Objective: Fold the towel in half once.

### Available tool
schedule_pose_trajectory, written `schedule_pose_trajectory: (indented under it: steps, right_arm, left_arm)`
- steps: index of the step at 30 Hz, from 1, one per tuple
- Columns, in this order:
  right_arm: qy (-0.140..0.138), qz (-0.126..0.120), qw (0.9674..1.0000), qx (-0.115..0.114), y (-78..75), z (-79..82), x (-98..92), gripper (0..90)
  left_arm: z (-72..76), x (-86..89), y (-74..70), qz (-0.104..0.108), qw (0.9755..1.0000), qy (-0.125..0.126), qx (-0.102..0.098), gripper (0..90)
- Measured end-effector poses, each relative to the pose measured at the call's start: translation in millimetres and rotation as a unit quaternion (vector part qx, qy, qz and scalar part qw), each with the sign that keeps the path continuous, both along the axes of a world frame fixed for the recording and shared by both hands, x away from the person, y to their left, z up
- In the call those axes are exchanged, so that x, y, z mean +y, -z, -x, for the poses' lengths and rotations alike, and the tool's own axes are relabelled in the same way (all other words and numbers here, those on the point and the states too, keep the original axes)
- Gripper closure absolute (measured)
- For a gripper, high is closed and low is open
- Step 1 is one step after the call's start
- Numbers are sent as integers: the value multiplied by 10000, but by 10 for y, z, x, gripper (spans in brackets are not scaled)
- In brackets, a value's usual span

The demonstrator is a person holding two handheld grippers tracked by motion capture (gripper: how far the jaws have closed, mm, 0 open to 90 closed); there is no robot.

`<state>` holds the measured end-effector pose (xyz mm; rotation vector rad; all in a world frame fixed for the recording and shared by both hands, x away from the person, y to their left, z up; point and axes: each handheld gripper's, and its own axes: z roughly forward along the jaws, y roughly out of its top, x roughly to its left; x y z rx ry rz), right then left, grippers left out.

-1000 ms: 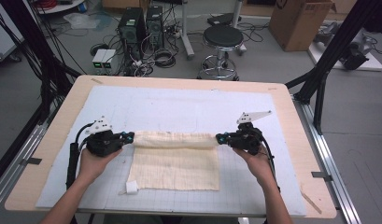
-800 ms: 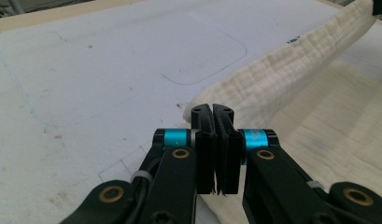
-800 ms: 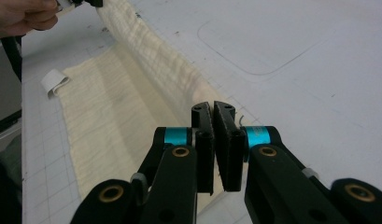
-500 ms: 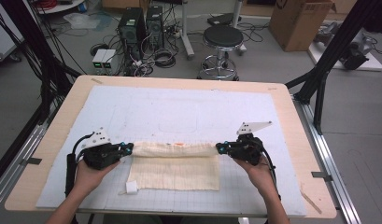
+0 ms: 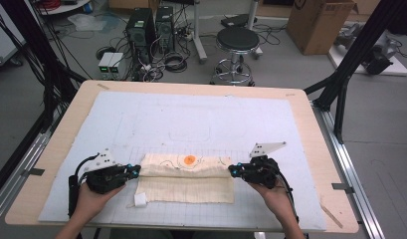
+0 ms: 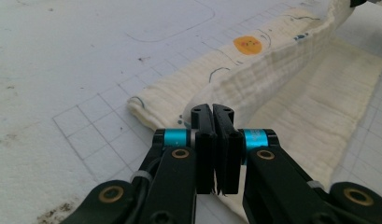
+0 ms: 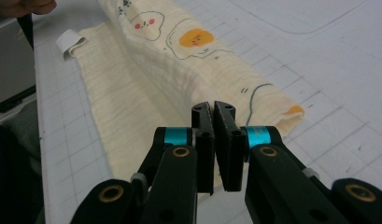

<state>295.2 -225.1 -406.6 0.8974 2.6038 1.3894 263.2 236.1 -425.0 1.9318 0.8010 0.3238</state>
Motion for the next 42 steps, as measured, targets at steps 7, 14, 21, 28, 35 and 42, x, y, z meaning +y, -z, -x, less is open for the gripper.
schedule_pose_trajectory:
  steps: [7, 14, 21, 28, 35, 42]
  right_arm:
    - [-41, 79, 9999, 92, 93, 77, -17, 870]
    - [-57, 26, 9999, 93, 119, 142, -42, 870]
    - [-188, -69, 9996, 179, 132, 217, -46, 823]
    - [-208, -309, 9993, 57, 71, 300, -71, 726]
    - [-486, 158, 9985, 206, 228, 312, 38, 678]
    - [-632, 340, 9972, 192, 300, 340, 71, 663]
  left_arm:
    - [80, -24, 44, -113, 9998, 136, 54, 871]
    - [138, -17, 55, -109, 9997, 204, 53, 871]
    - [224, 30, 44, 24, 9993, 363, 86, 831]
    - [196, 57, -24, 451, 9982, 387, 72, 665]
    - [168, -92, 95, -68, 9966, 754, 326, 662]
    - [161, -126, 201, -449, 9924, 982, 587, 647]
